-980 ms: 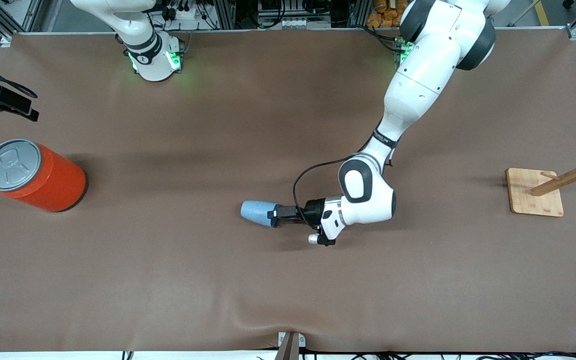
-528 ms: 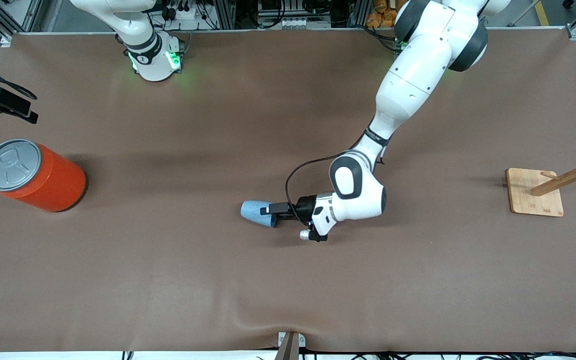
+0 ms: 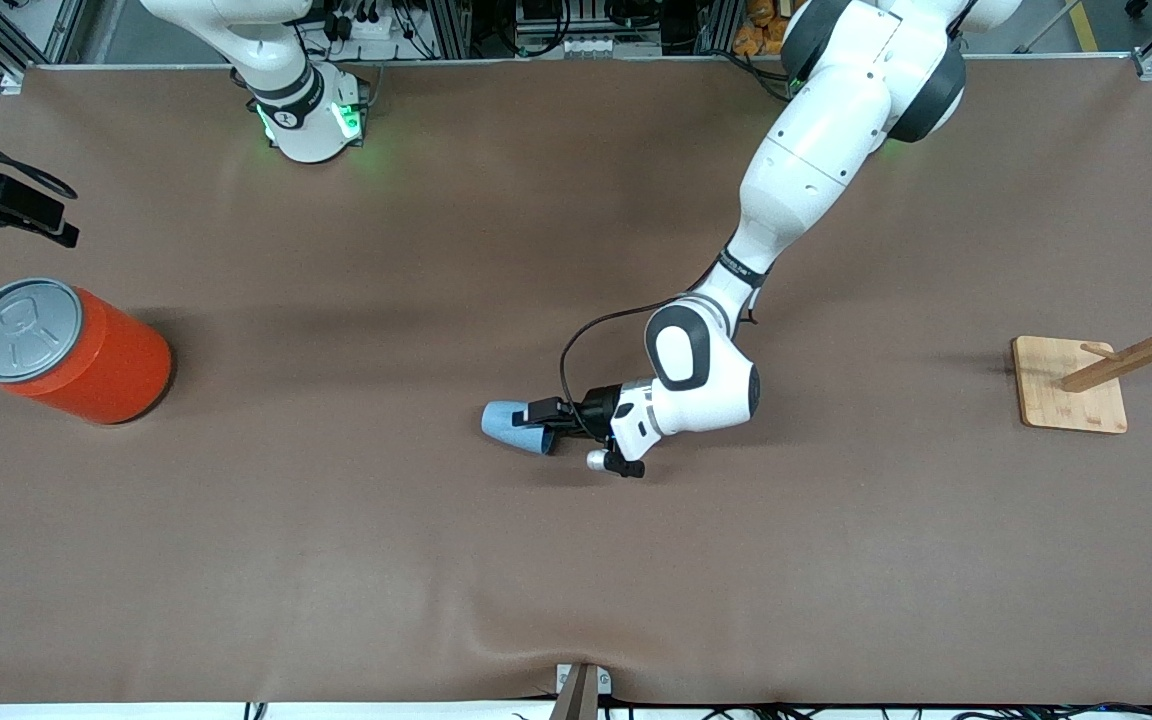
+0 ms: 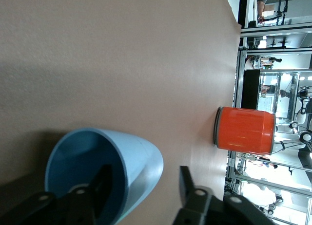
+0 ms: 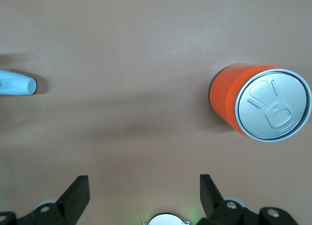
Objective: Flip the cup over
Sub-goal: 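Close the left gripper on the rim of the blue cup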
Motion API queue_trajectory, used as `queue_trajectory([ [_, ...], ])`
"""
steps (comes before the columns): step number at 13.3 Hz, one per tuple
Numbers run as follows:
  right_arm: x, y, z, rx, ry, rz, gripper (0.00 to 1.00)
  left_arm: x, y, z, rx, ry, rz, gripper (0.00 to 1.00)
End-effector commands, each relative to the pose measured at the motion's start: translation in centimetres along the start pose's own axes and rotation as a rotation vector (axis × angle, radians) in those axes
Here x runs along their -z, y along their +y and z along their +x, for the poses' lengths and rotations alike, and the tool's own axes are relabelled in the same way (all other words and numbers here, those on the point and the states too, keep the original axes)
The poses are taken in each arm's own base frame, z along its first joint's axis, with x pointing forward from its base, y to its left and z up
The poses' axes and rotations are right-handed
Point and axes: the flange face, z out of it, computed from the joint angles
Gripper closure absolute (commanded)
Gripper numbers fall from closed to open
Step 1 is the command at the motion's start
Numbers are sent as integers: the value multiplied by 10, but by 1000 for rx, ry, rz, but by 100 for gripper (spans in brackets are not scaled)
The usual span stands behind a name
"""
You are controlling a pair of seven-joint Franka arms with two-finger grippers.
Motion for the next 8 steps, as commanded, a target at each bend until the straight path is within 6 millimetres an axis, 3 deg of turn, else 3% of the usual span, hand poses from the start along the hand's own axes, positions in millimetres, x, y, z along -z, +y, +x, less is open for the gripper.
queue_trajectory([
  [1, 2, -3, 2, 14, 2, 3, 0, -1, -4, 6, -21, 17, -21, 100],
  [6, -5, -12, 12, 31, 13, -6, 0, 5, -1, 9, -14, 23, -26, 100],
  [8, -4, -10, 11, 26, 17, -6, 0, 14, 16, 14, 0, 32, -45, 100],
])
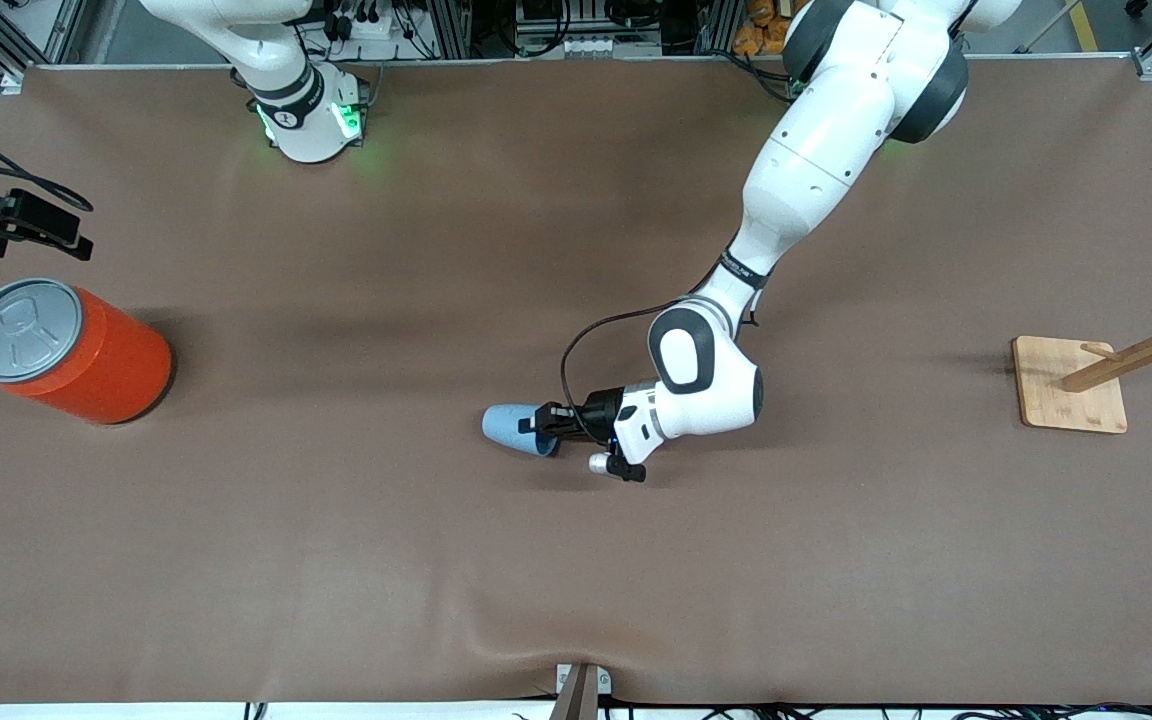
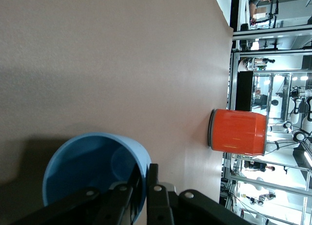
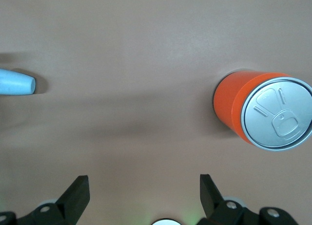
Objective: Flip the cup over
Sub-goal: 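Close the left gripper on the rim of the blue cup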
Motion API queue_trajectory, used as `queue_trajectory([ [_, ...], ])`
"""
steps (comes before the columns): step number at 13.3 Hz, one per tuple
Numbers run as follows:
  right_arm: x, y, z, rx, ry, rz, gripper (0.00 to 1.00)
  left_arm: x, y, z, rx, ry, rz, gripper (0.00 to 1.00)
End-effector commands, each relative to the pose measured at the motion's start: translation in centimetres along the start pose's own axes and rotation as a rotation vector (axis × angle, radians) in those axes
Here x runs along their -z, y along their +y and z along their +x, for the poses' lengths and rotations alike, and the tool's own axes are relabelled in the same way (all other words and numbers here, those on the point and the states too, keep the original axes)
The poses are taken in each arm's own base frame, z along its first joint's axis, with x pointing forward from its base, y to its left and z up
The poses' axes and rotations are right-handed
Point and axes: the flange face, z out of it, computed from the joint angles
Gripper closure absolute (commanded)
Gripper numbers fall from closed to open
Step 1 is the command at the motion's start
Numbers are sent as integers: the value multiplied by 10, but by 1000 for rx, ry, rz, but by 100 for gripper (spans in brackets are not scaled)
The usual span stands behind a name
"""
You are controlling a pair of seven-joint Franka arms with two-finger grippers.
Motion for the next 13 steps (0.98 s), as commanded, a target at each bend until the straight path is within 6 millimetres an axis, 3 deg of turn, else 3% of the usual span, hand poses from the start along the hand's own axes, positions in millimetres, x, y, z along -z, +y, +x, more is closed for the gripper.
queue_trajectory([
  [1, 4, 1, 1, 8, 9, -4, 0, 13, 25, 9, 28, 21, -33, 100],
  [4, 6, 0, -1, 9, 4, -6, 0, 36, 68, 18, 56, 32, -39, 100],
  [7, 7, 0, -1, 9, 8, -6, 0, 70, 91, 35, 52, 30, 55, 100],
  [11, 15, 5, -2, 0, 27, -8, 0, 131, 146, 45, 47, 7, 167, 100],
  [13, 15, 4, -3, 2, 23, -7, 0, 174, 162, 49, 23, 21, 251, 100],
])
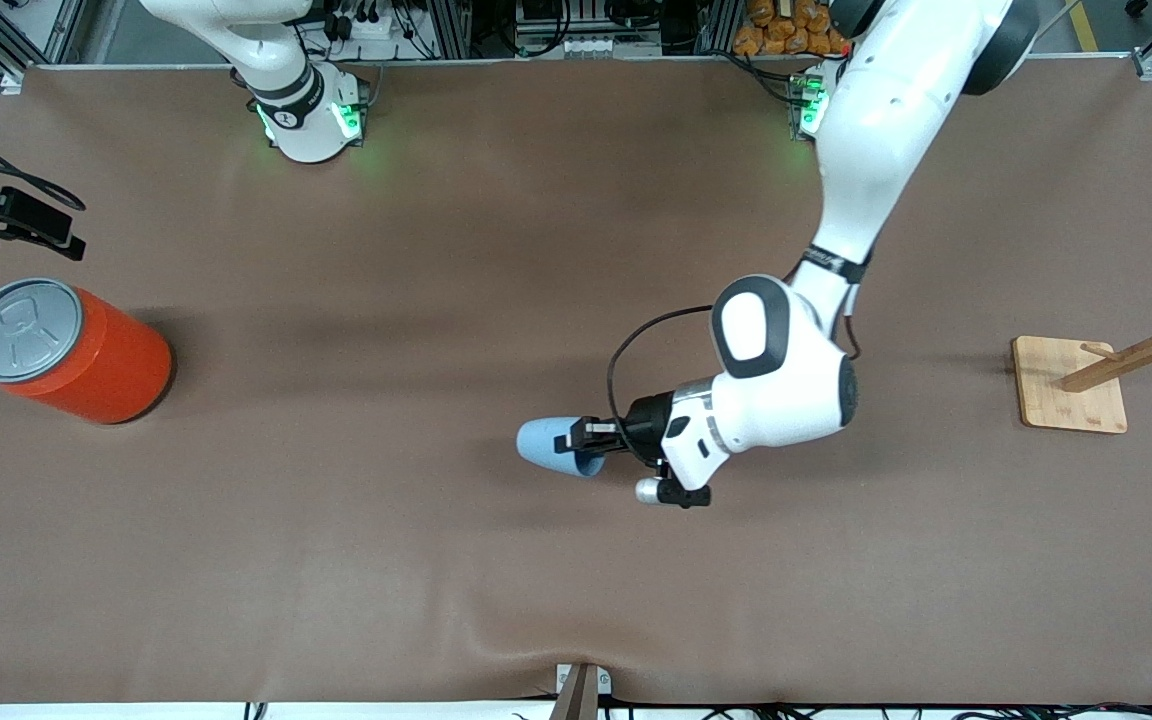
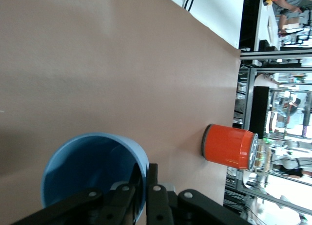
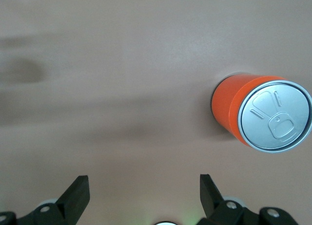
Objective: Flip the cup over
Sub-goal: 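Close the left gripper on the rim of the blue cup, then rotate the blue cup upright with the left gripper, opening facing up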
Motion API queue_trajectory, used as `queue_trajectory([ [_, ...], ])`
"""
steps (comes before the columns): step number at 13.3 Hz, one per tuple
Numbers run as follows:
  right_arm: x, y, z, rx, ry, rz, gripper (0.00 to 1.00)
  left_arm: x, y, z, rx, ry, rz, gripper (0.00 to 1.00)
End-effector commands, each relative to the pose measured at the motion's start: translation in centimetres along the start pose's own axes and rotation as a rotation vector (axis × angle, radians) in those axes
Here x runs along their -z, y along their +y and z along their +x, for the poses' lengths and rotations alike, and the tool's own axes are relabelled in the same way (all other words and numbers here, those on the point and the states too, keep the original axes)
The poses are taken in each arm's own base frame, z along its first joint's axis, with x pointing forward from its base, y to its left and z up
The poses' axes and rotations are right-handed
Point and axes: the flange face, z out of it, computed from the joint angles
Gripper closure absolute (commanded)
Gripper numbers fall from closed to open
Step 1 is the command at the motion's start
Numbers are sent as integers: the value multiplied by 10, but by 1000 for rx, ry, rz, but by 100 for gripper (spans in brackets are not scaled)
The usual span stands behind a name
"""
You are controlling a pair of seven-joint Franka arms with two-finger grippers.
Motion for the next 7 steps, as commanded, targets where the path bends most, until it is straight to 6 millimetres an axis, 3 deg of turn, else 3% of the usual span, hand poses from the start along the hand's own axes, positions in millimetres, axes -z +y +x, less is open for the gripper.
queue_trajectory([
  [1, 6, 0, -2, 8, 5, -6, 0, 57, -1, -3, -21, 0, 121, 100],
  [2, 6, 0, -2, 10, 5, -6, 0, 80, -14, 1, -26, 5, 166, 100],
  [5, 4, -4, 1, 16, 5, -5, 0, 105, -24, -33, -88, -29, 329, 100],
  [7, 3, -5, 1, 17, 3, -5, 0, 137, -37, -49, -122, -19, 436, 100],
])
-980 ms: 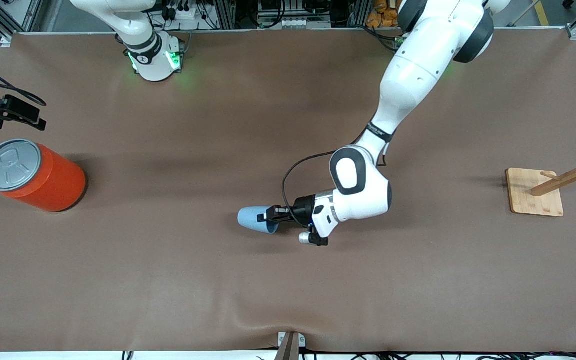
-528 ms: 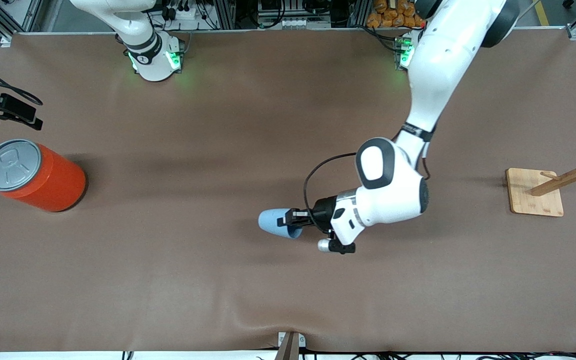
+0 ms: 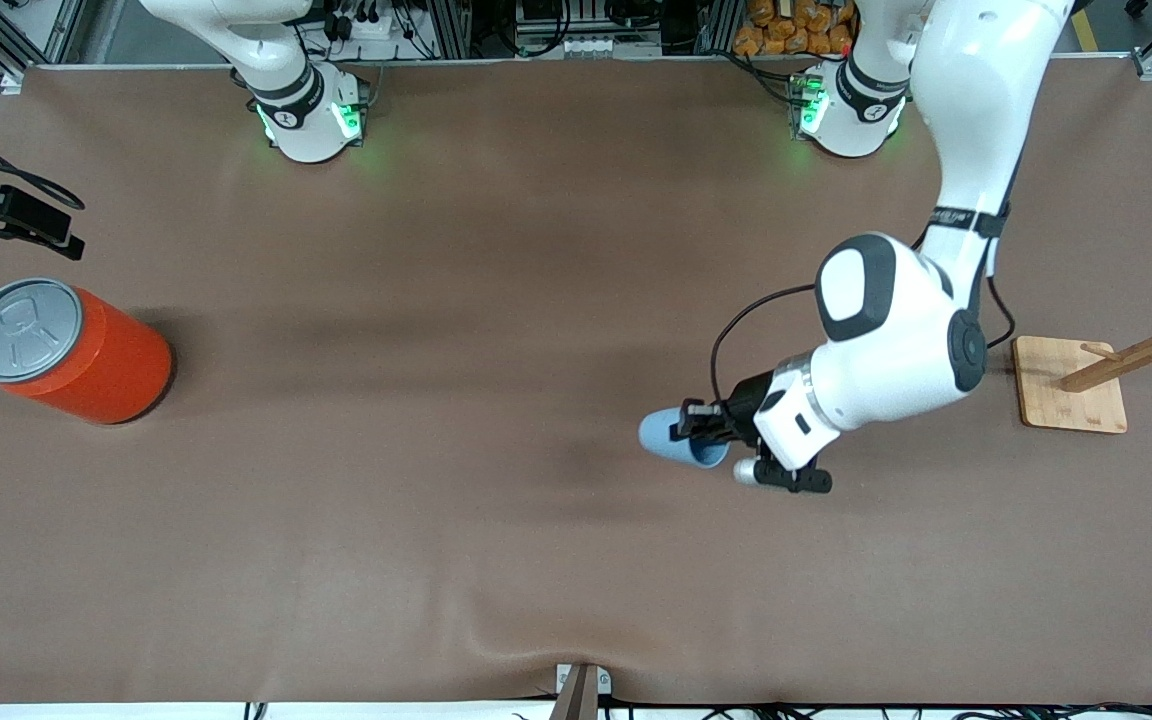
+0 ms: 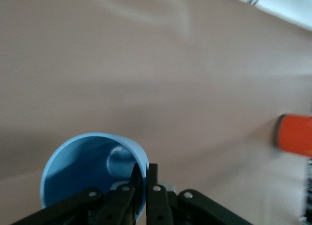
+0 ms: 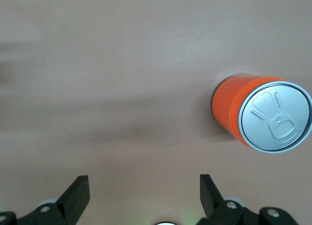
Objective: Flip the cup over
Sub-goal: 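Rotate the blue cup upright with the left gripper, opening facing up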
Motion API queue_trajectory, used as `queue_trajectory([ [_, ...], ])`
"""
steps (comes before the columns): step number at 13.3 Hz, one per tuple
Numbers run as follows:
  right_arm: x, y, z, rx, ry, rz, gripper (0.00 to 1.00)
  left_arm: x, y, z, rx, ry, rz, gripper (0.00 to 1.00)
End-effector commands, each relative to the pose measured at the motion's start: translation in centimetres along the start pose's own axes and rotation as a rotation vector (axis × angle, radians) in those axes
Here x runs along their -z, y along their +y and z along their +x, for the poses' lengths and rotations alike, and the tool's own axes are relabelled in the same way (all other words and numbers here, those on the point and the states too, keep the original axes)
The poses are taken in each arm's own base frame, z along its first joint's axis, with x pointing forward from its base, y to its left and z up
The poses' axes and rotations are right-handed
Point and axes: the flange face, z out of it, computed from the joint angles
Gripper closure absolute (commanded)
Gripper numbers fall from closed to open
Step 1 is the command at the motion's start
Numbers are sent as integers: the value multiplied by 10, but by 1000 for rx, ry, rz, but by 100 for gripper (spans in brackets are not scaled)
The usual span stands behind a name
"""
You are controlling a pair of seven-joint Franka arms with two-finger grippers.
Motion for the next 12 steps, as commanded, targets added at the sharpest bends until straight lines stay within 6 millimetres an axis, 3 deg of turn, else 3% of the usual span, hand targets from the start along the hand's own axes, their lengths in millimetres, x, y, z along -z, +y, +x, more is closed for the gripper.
queue_trajectory([
  [1, 3, -2, 1, 13, 4, -5, 0, 29, -21, -43, -42, 4, 167, 100],
  [4, 3, -1, 0, 10, 1, -5, 0, 33, -63, -60, -94, 38, 349, 100],
  [7, 4, 0, 1, 8, 4, -6, 0, 35, -109, -64, -159, 72, 569, 100],
  [10, 4, 0, 1, 8, 4, -8, 0, 32, -134, -90, -164, 97, 608, 100],
  [12, 4, 1, 1, 6, 6, -7, 0, 23, -172, -98, -129, 119, 605, 100],
])
